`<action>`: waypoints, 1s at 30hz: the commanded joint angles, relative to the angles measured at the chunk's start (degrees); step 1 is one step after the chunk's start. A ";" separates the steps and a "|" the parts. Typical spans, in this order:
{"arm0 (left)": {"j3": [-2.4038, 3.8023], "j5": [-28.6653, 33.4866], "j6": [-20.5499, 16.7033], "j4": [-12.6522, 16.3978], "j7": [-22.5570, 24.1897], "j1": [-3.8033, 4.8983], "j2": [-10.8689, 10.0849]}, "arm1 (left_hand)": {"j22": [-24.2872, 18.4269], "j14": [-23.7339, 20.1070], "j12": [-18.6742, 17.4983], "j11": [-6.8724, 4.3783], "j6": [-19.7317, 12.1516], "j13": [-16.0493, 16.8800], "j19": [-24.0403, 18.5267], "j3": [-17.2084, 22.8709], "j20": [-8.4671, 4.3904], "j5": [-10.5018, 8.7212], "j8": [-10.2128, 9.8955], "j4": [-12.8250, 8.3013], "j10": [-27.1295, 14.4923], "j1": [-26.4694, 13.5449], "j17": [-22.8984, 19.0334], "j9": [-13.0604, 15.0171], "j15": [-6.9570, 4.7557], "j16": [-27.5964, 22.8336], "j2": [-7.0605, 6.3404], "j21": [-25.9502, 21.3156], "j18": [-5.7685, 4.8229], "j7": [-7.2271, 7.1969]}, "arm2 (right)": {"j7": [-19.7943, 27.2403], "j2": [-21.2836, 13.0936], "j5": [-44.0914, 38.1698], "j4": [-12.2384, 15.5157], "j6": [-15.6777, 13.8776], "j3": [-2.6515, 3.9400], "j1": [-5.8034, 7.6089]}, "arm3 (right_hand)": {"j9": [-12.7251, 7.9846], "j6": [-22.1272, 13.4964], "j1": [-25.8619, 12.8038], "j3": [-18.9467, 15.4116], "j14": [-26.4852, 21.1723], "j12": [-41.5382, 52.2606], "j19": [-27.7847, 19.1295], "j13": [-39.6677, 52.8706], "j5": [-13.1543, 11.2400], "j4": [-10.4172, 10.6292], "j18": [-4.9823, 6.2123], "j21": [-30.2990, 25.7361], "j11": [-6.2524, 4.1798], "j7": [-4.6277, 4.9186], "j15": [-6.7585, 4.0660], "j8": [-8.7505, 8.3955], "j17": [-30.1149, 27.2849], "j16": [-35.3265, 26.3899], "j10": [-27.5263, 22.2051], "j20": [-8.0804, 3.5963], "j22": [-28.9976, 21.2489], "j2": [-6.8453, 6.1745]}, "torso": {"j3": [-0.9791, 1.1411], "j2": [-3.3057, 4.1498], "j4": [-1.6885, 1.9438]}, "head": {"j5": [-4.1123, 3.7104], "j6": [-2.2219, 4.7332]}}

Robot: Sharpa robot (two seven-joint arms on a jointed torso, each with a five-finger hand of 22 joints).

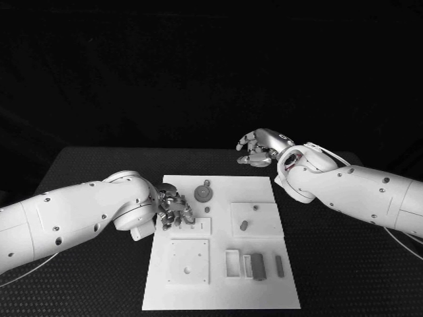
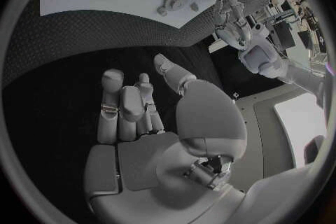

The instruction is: Assemble the parts on the task board

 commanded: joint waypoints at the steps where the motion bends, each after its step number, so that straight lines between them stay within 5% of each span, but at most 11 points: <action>1: 0.03 -4.18 0.59 0.07 -0.98 0.12 0.53 | 1.33 -0.18 0.54 -0.82 5.05 -0.13 0.79 0.98 -0.85 0.20 -0.26 0.80 -0.28 -0.53 -0.37 21.70 -1.30 0.54 -0.01 0.39 1.64 -3.68 | -0.18 0.12 0.60 0.19 0.12 0.10 0.05 | -0.08 -1.33 0.74 0.07 -0.32 0.31 0.02 -0.07 0.21 -0.41 1.78 -0.26 0.28 1.89 0.17 0.14 -0.08 -0.22 -0.18 0.05 1.08 0.13 | -0.04 0.02 0.08 | 0.06 -0.21; 14: -0.12 -6.61 -0.15 -1.10 -1.42 0.09 2.83 | 1.34 1.11 4.38 -2.09 7.86 -0.63 2.60 0.99 -2.07 4.58 -0.52 1.00 1.12 -1.84 -2.93 25.07 -2.75 4.69 -0.95 3.49 1.69 -4.94 | -0.44 0.57 0.59 0.63 0.62 0.13 0.05 | -0.10 -1.15 1.01 -0.04 -0.34 0.35 -0.04 -0.14 0.21 -1.09 1.78 -0.30 0.25 1.86 0.14 0.18 -0.09 -0.27 -0.22 0.11 1.08 0.45 | -0.13 0.20 -0.25 | -0.06 -0.46; 30: -0.42 -7.75 0.78 -1.28 -1.34 0.06 3.23 | 1.32 2.84 8.26 -3.73 11.35 -1.04 4.70 0.78 -3.27 9.17 0.04 1.26 3.20 -3.12 -4.81 27.97 -4.54 8.97 -1.85 7.08 1.99 -6.61 | -0.70 0.84 0.59 0.73 1.01 0.13 0.05 | -0.14 -1.11 1.18 -0.10 -0.35 0.36 -0.07 -0.18 0.21 -1.53 1.78 -0.32 0.23 1.85 0.12 0.16 -0.09 -0.31 -0.25 0.15 1.08 0.65 | -0.12 0.07 -0.06 | -0.27 -0.93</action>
